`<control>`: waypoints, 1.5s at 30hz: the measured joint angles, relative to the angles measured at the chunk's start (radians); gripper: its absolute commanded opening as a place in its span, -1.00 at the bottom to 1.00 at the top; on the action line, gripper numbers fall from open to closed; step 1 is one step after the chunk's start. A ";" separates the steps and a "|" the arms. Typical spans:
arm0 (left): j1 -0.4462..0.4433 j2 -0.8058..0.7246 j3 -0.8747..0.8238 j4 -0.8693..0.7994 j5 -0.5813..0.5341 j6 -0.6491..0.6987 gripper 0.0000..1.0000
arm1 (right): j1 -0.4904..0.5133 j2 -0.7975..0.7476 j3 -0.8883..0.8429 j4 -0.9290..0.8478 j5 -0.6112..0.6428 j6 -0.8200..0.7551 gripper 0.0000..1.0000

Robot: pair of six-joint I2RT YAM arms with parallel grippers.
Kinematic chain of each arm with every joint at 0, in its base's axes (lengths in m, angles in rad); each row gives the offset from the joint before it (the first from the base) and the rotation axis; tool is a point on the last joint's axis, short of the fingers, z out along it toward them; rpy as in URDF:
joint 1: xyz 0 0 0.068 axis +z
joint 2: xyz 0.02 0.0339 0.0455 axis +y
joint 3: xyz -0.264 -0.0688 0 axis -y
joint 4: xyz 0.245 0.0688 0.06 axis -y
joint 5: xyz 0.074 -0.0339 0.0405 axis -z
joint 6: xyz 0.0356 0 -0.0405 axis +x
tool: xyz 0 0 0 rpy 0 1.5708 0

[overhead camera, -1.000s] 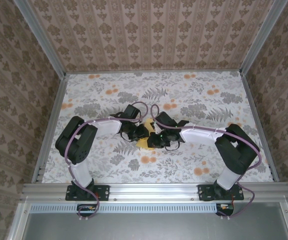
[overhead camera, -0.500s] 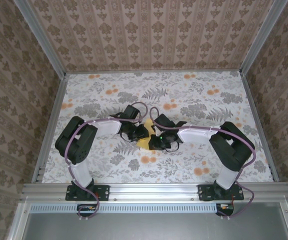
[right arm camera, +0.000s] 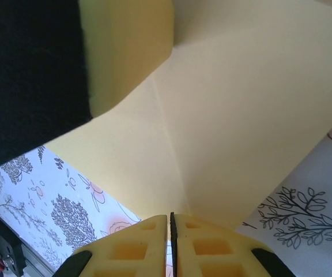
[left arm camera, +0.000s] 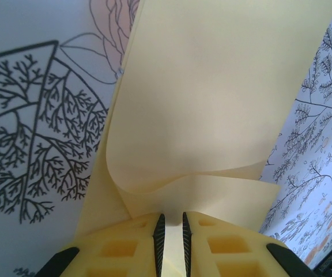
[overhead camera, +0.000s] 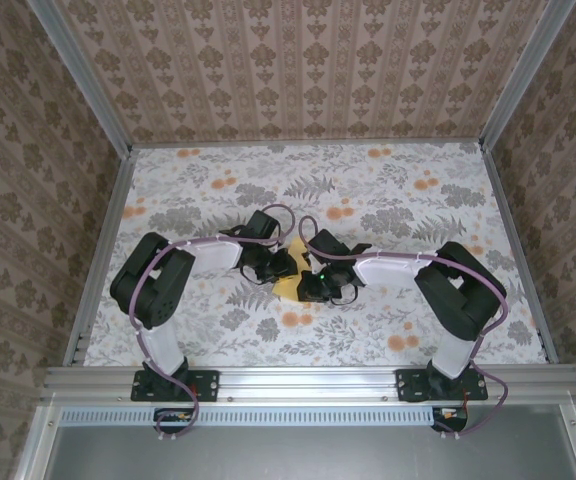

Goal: Fold a paper plane with a square sheet of paper (pick it up from the middle)
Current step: Fold the triangle a second time at the center of the table.

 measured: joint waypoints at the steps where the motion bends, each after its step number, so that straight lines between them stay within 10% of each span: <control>1: 0.000 0.000 0.000 0.000 0.000 0.000 -0.58 | 0.000 0.000 0.000 0.002 0.000 0.002 -0.76; 45: 0.001 -0.002 -0.006 0.009 0.002 0.000 -0.59 | -0.029 -0.001 -0.057 0.087 -0.031 0.050 -0.76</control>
